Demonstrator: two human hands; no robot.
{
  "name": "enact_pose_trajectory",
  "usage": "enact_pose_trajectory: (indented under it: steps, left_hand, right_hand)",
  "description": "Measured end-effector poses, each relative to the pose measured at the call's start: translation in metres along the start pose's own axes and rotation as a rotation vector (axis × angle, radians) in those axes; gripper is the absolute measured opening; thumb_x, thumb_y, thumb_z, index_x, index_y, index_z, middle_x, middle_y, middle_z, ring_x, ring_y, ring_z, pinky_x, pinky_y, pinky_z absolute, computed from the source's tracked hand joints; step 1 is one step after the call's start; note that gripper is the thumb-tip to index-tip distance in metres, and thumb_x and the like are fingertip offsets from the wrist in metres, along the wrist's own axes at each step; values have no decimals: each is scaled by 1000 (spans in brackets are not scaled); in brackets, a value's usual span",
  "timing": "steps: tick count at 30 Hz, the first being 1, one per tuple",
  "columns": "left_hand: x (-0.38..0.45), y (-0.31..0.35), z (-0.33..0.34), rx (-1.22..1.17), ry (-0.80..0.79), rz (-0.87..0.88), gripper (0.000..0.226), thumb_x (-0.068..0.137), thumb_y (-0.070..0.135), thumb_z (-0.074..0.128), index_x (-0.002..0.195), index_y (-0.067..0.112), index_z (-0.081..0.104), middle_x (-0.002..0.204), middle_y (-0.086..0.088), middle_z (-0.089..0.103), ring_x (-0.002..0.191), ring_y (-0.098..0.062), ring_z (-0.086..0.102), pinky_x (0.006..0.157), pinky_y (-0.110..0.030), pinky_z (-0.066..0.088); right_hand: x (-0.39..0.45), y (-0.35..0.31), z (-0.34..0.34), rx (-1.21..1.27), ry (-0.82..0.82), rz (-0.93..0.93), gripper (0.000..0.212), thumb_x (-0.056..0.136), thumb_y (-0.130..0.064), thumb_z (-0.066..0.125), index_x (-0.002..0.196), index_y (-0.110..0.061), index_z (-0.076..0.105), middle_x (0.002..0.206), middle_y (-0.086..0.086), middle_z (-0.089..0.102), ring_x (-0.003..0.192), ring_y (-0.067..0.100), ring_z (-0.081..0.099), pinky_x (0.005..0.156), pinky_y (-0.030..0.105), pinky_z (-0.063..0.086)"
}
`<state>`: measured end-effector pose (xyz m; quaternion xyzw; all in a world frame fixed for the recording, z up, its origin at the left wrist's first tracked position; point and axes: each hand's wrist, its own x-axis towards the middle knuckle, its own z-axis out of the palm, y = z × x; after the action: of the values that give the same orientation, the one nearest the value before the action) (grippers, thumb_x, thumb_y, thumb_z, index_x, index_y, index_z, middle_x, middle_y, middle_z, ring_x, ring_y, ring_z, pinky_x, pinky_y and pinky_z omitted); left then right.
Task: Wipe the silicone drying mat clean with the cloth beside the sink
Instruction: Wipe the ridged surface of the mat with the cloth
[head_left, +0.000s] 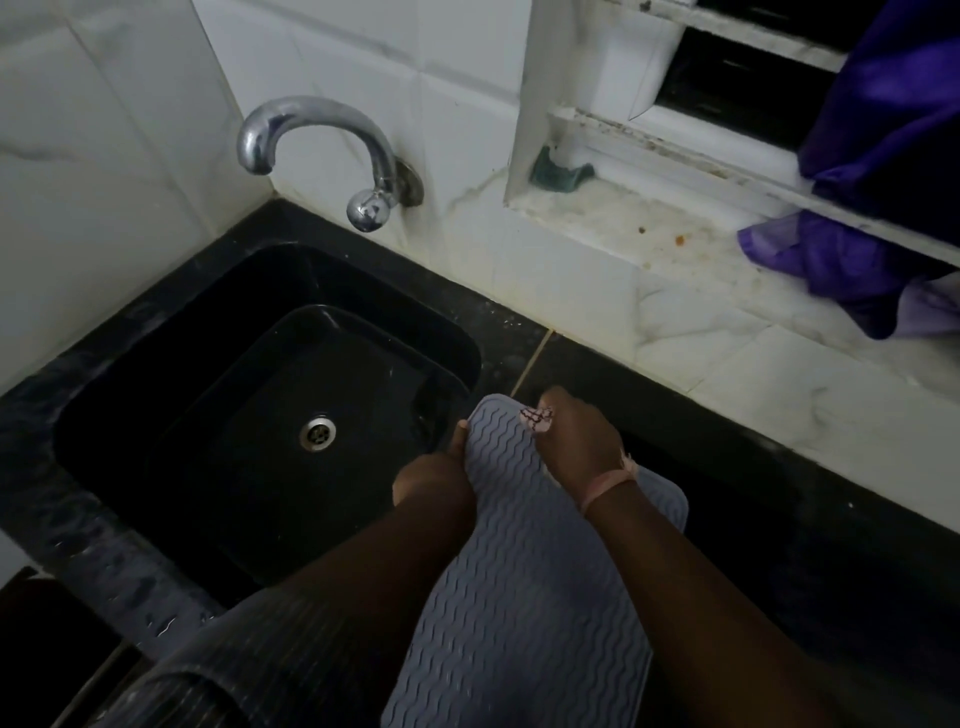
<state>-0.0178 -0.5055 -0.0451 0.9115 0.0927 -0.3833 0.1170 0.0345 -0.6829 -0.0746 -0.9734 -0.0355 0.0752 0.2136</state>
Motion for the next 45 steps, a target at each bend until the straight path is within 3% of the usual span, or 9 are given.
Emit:
enact_pose_trajectory:
  steps: [7,11,15,18,21,29,35,41,45]
  left_hand:
    - [-1,7,-6,61,18,-16,120,82,23,81,159,36,-10,130,-15,60,113,-28,63,77,-41,51]
    - [4,29,-14,100,161,9,69,89,29,73,149,21,40,118,-9,63,105,-25,64,72,-39,49]
    - [7,48,-11,57,266,171,79,88,37,74,152,19,33,145,-10,47,128,-31,51,94,-43,48]
    - [11,51,1,58,225,162,81,84,36,79,152,21,38,155,-8,33,137,-33,39,102,-46,47]
    - [15,51,5,138,217,123,82,86,34,78,155,21,35,158,-8,25,139,-34,34,103,-46,48]
    - [17,66,2,204,189,55,119,70,34,91,159,8,17,160,-12,18,140,-37,33,104,-51,50]
    - [25,57,6,74,221,95,110,66,32,91,153,9,28,149,-14,35,132,-37,44,98,-51,53]
    - [15,53,5,52,225,110,111,68,31,91,154,10,25,151,-13,33,137,-36,40,100,-48,51]
    - [3,39,13,96,303,205,93,80,38,82,153,13,31,152,-11,36,137,-33,41,101,-44,50]
  right_hand:
    - [-25,31,-8,-12,56,153,21,99,-38,59,88,-20,53,76,-7,54,68,12,53,52,26,32]
    - [-16,18,-14,113,97,140,33,100,-49,54,87,-18,56,76,-4,57,72,17,56,60,28,38]
    - [8,-9,3,94,146,-42,23,97,-47,57,86,-26,59,86,-3,63,81,18,60,66,31,42]
    - [16,-19,26,-10,75,-196,15,98,-38,55,103,-28,67,105,-2,67,98,24,60,83,38,49]
    - [11,-19,28,-27,82,-230,21,99,-27,55,116,-22,68,117,4,66,103,29,54,85,44,50]
    - [-26,6,6,-183,39,-173,24,94,-31,62,114,-17,66,109,9,66,104,34,56,79,44,50]
    - [-64,41,-10,-287,20,-66,27,88,-13,60,115,-14,65,109,12,65,100,34,57,72,39,45]
    - [-88,62,-29,-299,-21,164,26,94,-19,57,119,-17,60,113,6,62,108,28,56,71,35,44]
    - [-92,66,-31,-162,18,279,28,90,-20,60,118,-17,60,114,7,63,107,28,57,74,35,51]
